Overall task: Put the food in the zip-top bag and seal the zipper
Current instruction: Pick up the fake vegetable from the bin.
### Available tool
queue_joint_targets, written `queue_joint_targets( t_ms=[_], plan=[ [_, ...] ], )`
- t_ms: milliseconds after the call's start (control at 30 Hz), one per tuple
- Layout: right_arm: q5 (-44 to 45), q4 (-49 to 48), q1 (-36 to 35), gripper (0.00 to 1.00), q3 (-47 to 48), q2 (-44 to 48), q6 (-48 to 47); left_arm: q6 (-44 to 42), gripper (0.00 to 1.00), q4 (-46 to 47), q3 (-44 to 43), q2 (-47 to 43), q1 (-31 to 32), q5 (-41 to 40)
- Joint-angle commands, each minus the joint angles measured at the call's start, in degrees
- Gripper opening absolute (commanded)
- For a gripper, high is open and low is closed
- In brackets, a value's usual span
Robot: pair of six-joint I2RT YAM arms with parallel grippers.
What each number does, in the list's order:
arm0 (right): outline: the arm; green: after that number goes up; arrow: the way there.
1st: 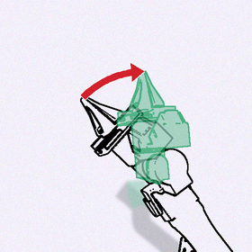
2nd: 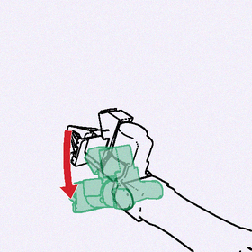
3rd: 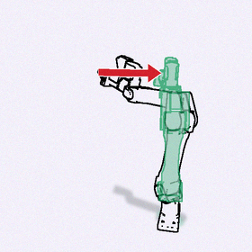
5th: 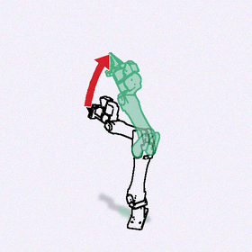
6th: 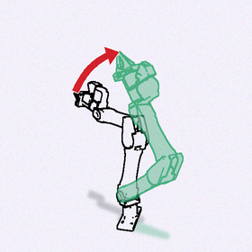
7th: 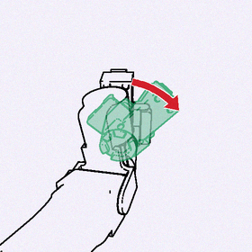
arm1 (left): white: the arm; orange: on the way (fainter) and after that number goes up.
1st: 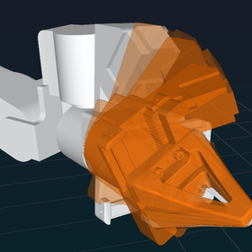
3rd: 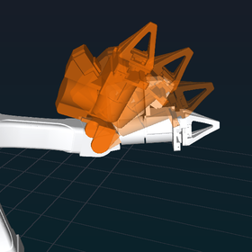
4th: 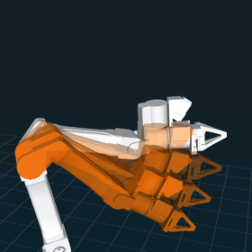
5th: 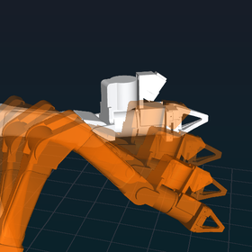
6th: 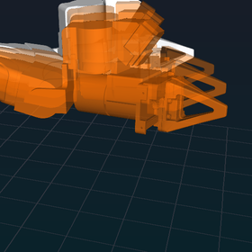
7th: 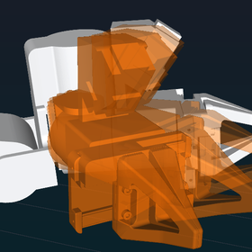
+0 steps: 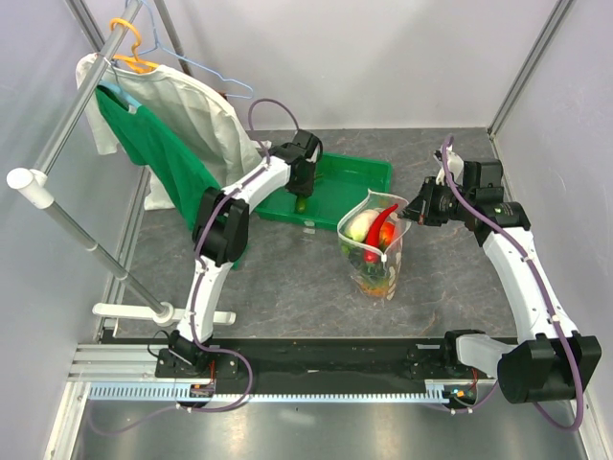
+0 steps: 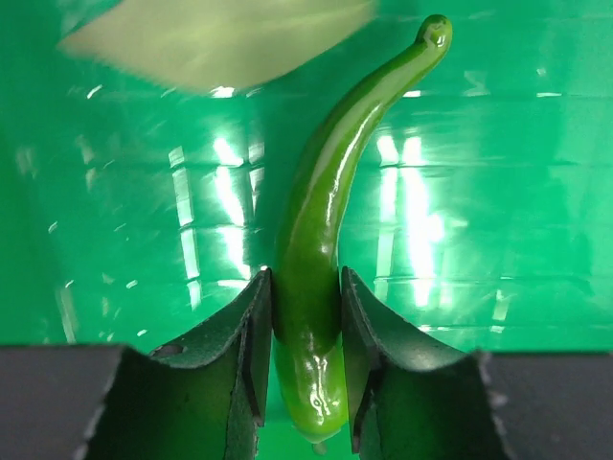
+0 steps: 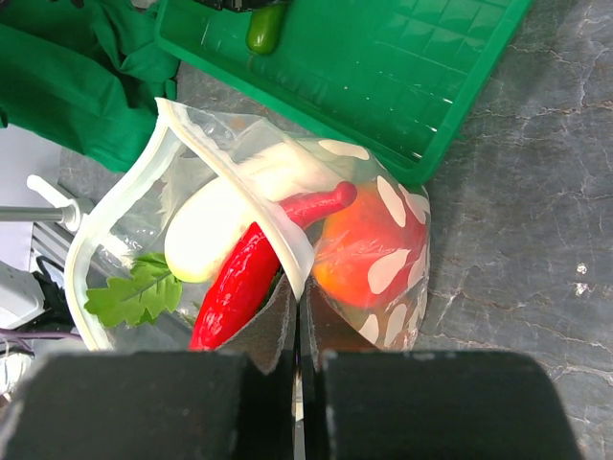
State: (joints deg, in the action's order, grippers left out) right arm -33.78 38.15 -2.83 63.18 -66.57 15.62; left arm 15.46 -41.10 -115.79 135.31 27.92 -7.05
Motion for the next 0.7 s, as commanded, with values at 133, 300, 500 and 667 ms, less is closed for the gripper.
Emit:
queue_joint_targets(
  t_ms=[133, 300, 500, 667],
  plan=[
    [0.3, -1.5, 0.3, 0.0, 0.8, 0.3, -0.7, -12.6, 0.02, 8.3, -3.8, -5.6, 1.1, 2.0],
    [-0.2, -2.4, 0.2, 0.0, 0.3, 0.6, 0.2, -17.3, 0.02, 21.5, 3.3, -15.9, 2.7, 4.4],
    [-0.2, -2.8, 0.2, 0.0, 0.1, 0.7, 0.6, -14.0, 0.02, 26.8, 3.5, -25.9, 6.1, 2.2],
    [-0.4, -3.5, 0.3, 0.0, 0.1, 0.6, 1.3, -10.5, 0.03, 26.9, 10.2, -35.9, 11.9, 2.4]
  ],
)
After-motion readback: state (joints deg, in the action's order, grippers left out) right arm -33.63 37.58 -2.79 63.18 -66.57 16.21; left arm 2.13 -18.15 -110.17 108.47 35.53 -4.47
